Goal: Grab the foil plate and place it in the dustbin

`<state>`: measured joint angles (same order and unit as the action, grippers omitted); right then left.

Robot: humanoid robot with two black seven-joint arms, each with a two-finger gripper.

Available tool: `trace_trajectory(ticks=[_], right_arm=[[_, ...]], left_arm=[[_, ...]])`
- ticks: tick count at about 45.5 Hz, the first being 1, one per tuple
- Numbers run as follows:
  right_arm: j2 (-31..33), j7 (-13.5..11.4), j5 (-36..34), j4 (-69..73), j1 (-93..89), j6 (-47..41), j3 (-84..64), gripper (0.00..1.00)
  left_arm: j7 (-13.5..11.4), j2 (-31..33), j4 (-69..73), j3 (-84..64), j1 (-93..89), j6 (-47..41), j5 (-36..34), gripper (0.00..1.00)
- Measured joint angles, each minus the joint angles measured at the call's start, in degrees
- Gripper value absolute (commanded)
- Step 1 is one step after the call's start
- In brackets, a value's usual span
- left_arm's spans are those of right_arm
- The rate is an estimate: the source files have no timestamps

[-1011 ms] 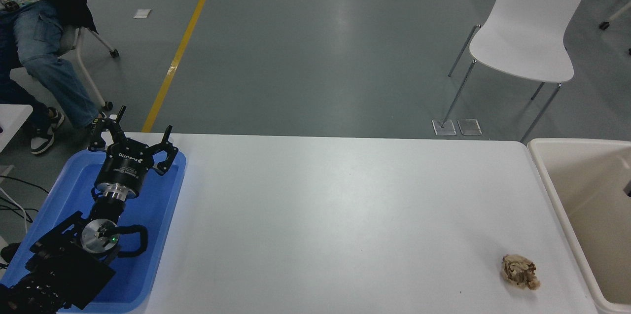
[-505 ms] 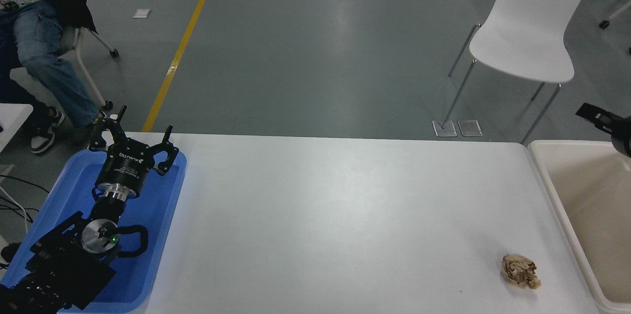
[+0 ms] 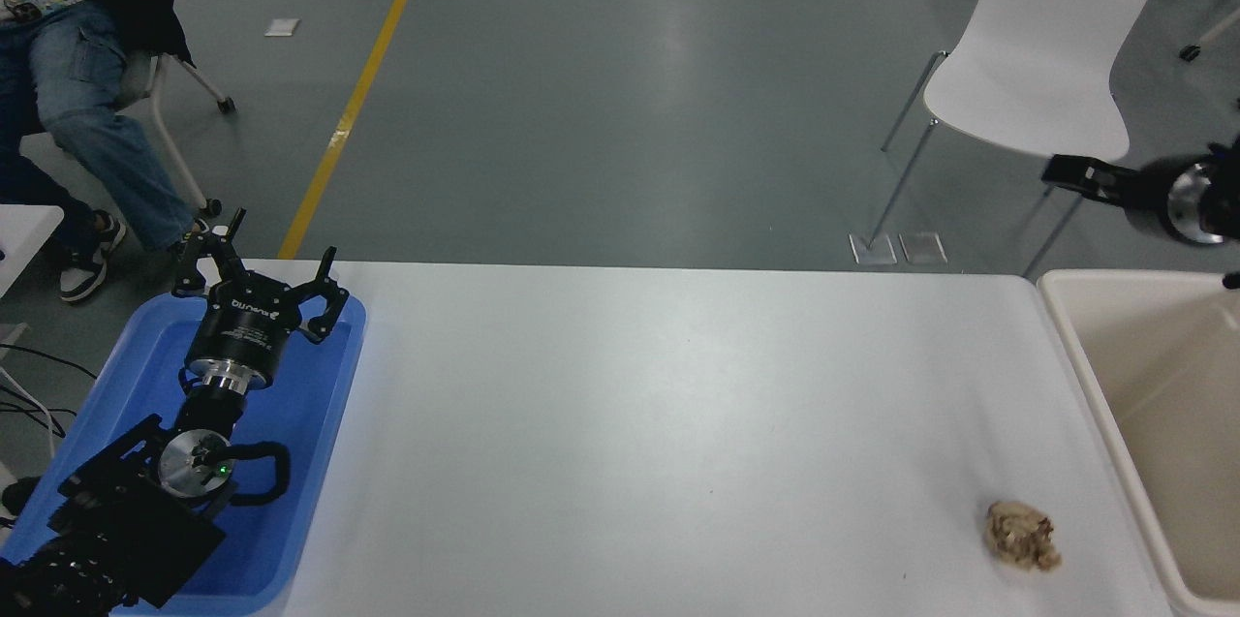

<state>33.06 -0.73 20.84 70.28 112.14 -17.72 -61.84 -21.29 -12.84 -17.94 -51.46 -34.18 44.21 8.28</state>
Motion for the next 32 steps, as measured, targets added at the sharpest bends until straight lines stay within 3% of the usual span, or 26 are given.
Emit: trace_trajectory(ticks=[18,32], right_arm=[[-2.23,-0.05,-0.17,10.86,15.23,-20.54,-3.44,1.0],[-2.83,-0.05,-0.25,13.77,19.81,-25.74,-3.4,1.0]], left_arm=[[-0.01,0.01,0.01,-0.03,0.0,0.0,-0.02,1.0],[-0.03,0.01,0.01,-0.04,0.0,0.0,-0.03,1.0]])
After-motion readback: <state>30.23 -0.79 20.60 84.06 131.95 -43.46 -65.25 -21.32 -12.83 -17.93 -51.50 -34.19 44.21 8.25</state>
